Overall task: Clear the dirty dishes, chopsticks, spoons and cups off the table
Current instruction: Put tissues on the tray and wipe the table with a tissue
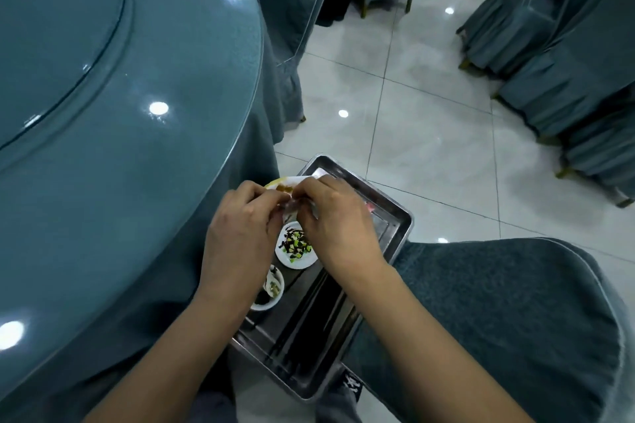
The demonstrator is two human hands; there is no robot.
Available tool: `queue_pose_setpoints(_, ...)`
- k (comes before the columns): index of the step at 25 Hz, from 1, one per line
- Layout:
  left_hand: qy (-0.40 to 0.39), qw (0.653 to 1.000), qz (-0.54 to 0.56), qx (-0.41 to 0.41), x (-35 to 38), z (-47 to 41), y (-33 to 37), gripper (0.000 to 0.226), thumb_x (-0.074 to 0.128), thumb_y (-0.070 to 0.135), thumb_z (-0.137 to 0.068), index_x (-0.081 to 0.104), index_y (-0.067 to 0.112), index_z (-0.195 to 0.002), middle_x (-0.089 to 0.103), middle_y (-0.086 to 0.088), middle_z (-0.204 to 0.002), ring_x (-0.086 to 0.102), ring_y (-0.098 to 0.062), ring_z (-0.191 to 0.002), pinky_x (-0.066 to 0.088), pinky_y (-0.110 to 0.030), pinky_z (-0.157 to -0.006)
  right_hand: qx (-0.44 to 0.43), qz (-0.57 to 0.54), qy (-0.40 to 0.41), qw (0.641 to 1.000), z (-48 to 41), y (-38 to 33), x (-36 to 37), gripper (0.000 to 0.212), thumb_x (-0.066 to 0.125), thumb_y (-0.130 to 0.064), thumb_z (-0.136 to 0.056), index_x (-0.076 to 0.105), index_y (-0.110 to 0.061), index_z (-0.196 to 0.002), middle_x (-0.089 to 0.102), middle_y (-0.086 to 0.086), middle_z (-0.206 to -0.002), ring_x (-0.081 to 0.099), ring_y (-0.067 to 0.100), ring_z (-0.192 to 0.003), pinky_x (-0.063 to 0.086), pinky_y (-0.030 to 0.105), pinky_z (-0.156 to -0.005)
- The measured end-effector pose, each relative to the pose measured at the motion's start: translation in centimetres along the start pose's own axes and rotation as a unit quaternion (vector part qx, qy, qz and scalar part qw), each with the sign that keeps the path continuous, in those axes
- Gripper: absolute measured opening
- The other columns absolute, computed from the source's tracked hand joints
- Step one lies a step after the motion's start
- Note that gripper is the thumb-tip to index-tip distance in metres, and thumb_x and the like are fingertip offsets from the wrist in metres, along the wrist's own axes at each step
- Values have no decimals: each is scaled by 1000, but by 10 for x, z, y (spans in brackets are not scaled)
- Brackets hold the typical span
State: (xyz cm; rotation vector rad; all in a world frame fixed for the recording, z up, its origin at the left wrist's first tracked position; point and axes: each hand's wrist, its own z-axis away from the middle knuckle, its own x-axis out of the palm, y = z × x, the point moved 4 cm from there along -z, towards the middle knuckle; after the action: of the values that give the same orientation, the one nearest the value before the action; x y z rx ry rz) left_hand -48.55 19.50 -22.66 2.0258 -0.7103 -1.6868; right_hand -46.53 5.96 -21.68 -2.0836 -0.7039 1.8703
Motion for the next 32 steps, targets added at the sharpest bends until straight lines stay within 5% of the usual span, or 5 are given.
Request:
queue_pose_setpoints(5,50,996,-16,-69,17,35,50,18,74,14,-91,77,19,-108,63,-1,-96,58,-23,-84,40,-30,-68,-73,-21,-31,997,25,30,-33,15,64,-8,-88,72,-12,-100,67,6,-93,59,29,-89,44,35,-69)
queue_pose_setpoints(14,85,992,18,-97,30,47,116,15,69,12,-94,75,14,-107,63,-6,-98,60,-28,-85,50,-43,-73,-123,-15,-67,990,29,61,-90,15,64,-8,-88,73,-12,-99,66,5,-91,59,27,-88,47,40,-71)
queue_pose_setpoints(22,57,994,33,-85,53,32,132,17,66,13,-96,71,13,-112,67,-6,-104,61,-30,-91,47,-42,-78,-111,21,-75,991,14,86,-103,15,63,-8,-89,73,-12,-99,68,6,-94,59,27,-89,41,34,-70)
queue_pose_setpoints(32,-6,980,9,-199,150,-8,143,33,59,11,-98,61,15,-131,64,-5,-130,55,-28,-117,45,-43,-98,-168,31,-157,973,-57,182,-57,16,64,-11,-91,73,-16,-102,69,2,-97,60,21,-87,49,34,-71)
